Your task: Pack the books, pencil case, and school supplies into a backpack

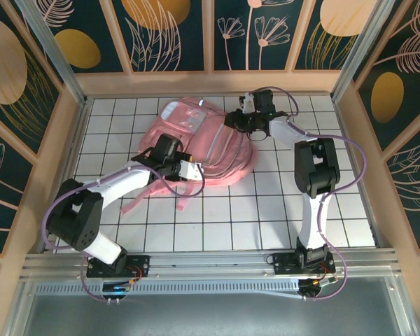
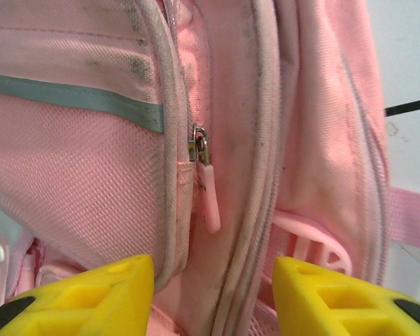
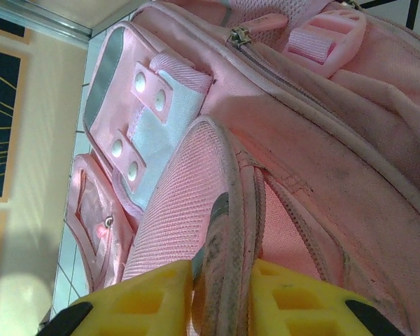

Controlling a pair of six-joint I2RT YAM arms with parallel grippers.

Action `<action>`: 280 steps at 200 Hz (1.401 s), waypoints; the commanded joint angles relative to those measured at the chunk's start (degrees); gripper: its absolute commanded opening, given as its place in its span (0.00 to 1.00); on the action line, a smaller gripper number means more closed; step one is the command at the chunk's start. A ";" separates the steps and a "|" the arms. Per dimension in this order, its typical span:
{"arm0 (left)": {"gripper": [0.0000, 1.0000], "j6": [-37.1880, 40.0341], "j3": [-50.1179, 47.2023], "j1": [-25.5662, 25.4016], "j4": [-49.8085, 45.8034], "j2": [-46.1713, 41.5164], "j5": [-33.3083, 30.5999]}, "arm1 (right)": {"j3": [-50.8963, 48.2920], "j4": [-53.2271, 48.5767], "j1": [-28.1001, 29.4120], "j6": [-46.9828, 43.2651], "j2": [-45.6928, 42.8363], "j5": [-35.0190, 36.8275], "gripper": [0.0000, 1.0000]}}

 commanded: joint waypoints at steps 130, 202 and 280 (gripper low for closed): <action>0.43 5.92 8.01 0.41 -3.26 8.45 -5.36 | -21.29 -1.56 -6.31 2.68 -30.43 6.93 0.36; 0.51 7.06 7.12 1.09 -6.16 5.81 -4.29 | -24.47 -2.37 -6.99 2.22 -32.39 5.84 0.37; 0.48 5.31 12.62 0.76 -4.84 13.74 0.95 | -24.59 -4.08 -6.89 1.70 -34.08 6.63 0.37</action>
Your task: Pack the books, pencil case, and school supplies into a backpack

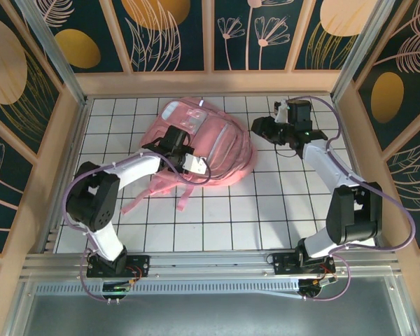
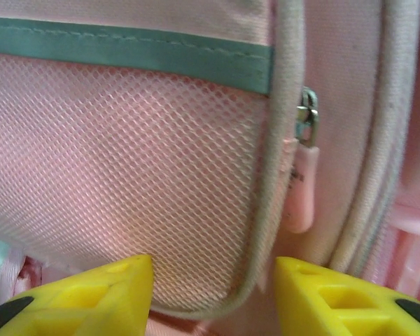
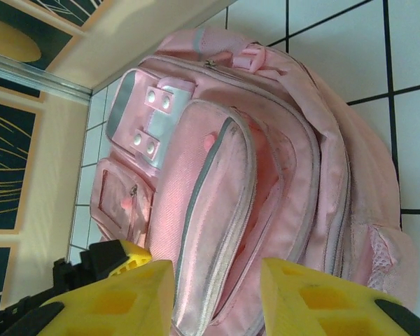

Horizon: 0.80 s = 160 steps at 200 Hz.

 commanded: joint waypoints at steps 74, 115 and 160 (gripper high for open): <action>0.00 -3.57 6.25 -0.95 -3.89 4.05 10.46 | -4.70 0.43 3.41 1.36 -4.00 0.79 0.36; 0.00 -15.33 8.44 -0.99 -3.98 0.06 16.49 | -11.80 4.17 14.62 5.42 -9.39 9.72 0.36; 0.00 -24.98 11.43 -1.01 -8.93 -0.70 22.94 | -18.09 9.94 26.18 7.62 -14.09 19.37 0.31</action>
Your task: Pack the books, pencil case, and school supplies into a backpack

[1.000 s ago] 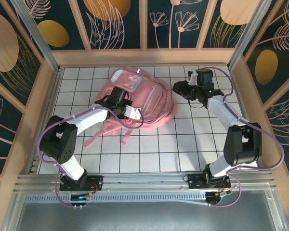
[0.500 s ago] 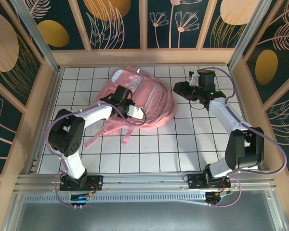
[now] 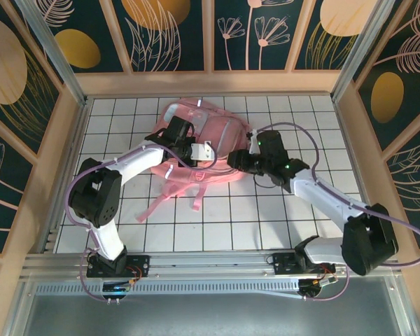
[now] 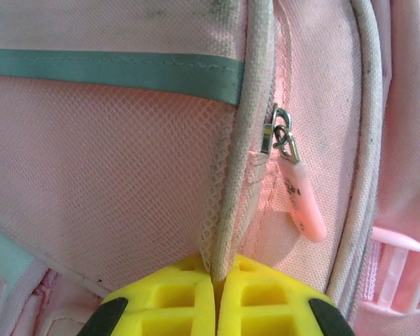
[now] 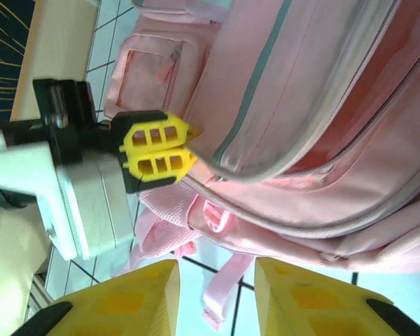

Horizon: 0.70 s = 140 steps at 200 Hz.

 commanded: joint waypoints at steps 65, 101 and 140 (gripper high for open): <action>0.00 -13.53 7.66 -0.26 -11.69 0.18 20.72 | 6.22 5.09 10.77 -1.74 10.50 21.24 0.34; 0.00 -16.79 8.46 0.72 -11.85 0.69 21.82 | 5.71 2.87 11.76 3.74 11.13 28.98 0.36; 0.00 -19.23 10.00 0.95 -11.34 1.52 23.30 | 10.34 -5.13 13.98 8.25 14.85 38.60 0.32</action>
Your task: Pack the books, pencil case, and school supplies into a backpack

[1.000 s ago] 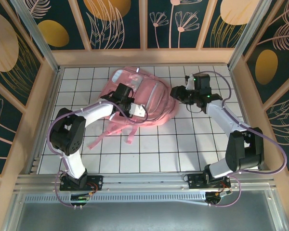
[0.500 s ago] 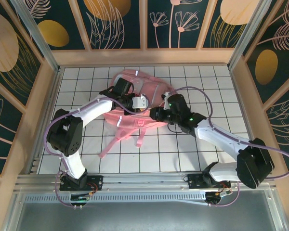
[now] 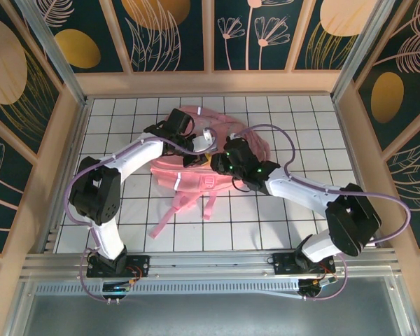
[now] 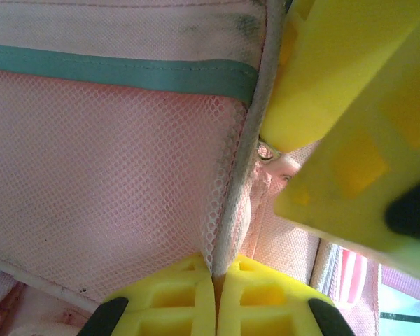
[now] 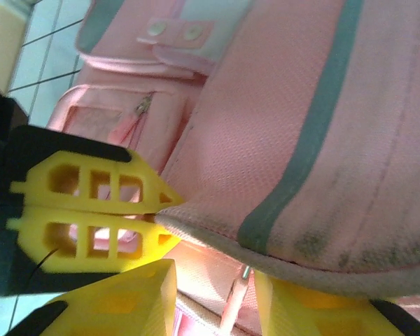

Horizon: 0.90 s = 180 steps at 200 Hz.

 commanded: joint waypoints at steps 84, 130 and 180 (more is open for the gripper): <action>0.00 -0.53 -1.49 0.12 4.50 -4.35 0.69 | 9.17 -17.83 4.80 7.09 3.56 27.50 0.00; 0.00 11.40 -4.82 0.34 3.31 -8.29 -3.80 | 6.35 -14.49 -2.16 -7.64 -3.67 13.87 0.00; 0.00 24.32 -11.15 0.38 5.61 -12.00 -8.20 | 2.39 -12.86 -15.60 -23.63 -5.31 -4.42 0.00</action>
